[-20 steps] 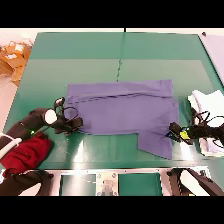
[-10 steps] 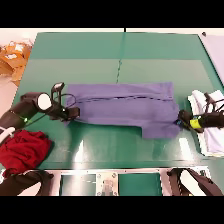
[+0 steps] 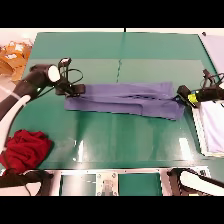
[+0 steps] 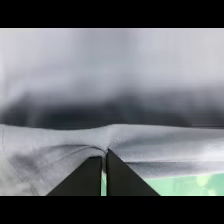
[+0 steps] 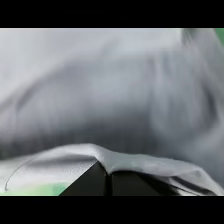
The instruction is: Fold the shirts.
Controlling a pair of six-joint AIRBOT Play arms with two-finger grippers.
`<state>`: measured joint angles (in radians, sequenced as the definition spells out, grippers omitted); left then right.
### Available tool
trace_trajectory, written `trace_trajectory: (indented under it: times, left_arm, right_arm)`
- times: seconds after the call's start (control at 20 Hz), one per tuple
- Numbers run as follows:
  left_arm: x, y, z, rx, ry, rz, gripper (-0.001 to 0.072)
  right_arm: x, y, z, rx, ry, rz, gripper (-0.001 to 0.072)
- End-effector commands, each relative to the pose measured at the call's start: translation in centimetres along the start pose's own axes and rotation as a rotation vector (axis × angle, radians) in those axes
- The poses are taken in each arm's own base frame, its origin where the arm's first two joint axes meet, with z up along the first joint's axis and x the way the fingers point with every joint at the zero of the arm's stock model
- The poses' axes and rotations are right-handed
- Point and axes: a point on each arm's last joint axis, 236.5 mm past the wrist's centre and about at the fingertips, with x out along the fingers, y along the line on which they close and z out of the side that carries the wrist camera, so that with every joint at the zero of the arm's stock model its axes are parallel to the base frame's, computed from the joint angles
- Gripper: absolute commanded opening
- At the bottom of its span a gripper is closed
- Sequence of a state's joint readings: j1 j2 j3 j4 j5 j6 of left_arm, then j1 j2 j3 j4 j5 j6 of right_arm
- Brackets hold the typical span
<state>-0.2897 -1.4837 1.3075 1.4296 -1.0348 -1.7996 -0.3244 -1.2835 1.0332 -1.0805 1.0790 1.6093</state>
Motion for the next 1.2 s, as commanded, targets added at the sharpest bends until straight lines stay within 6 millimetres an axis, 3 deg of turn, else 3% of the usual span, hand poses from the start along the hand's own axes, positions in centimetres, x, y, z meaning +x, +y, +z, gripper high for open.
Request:
trace_trajectory:
  times: [0.0, 0.05, 0.1, 0.15, 0.2, 0.35, 0.4, 0.5, 0.6, 0.65, 0.7, 0.75, 0.8, 0.95, 1.15]
  left_arm:
    - [3.1, -0.1, 3.3, 0.044, -0.006, 0.019, 0.002]
    - [4.2, -0.1, 4.0, 0.046, -0.011, 0.019, 0.007]
    - [5.0, -0.2, 4.7, 0.043, -0.027, 0.016, 0.0411]
    - [5.3, -0.3, 5.5, 0.029, -0.058, 0.012, 0.072]
    - [5.1, 0.1, 6.2, 0.008, -0.087, 0.012, 0.072]
    - [2.0, 3.6, 8.2, -0.07, -0.081, 0.04, 0.072]
    - [0.5, 5.1, 8.6, -0.099, -0.06, 0.055, 0.072]
    - [-2.8, 8.2, 8.6, -0.159, -0.007, 0.085, 0.072]
    - [-4.8, 10.2, 7.4, -0.202, 0.063, 0.106, 0.072]
    - [-5.2, 10.8, 6.9, -0.208, 0.087, 0.112, 0.0713]
    - [-5.4, 11.3, 6.3, -0.218, 0.112, 0.118, 0.0427]
    - [-5.4, 11.3, 6.0, -0.198, 0.127, 0.118, 0.0093]
    - [-5.4, 11.2, 5.8, -0.168, 0.135, 0.113, 0.0029]
    - [-5.2, 8.7, 5.9, -0.143, 0.141, 0.01, 0.003]
    - [-5.4, 5.1, 6.6, -0.124, 0.122, -0.144, 0.0029]
  right_arm:
    - [4.2, 2.0, 4.2, 0.001, -0.013, 0.067, 0.0021]
    - [5.4, 2.4, 5.1, -0.004, -0.012, 0.084, 0.0022]
    - [6.7, 2.4, 6.0, -0.007, -0.01, 0.084, 0.0048]
    - [7.6, 2.2, 6.7, -0.003, -0.004, 0.082, 0.0213]
    - [8.1, 2.0, 7.4, -0.002, -0.003, 0.082, 0.0361]
    - [6.1, 0.9, 10.1, -0.032, -0.033, 0.079, 0.0429]
    - [4.9, 0.1, 10.6, -0.063, -0.03, 0.067, 0.0503]
    - [2.8, -2.9, 10.7, -0.101, 0.008, 0.016, 0.0541]
    - [1.9, -5.8, 9.9, -0.104, 0.061, 0.006, 0.0553]
    - [2.1, -7.0, 9.3, -0.091, 0.096, 0.009, 0.0609]
    - [2.5, -8.0, 8.5, -0.088, 0.139, 0.015, 0.0635]
    - [3.2, -8.7, 7.8, -0.083, 0.18, 0.028, 0.0643]
    - [4.0, -8.9, 7.0, -0.086, 0.221, 0.048, 0.0644]
    - [6.4, -8.2, 5.6, -0.135, 0.29, 0.154, 0.0644]
    - [9.2, -5.2, 4.8, -0.183, 0.309, 0.313, 0.0643]
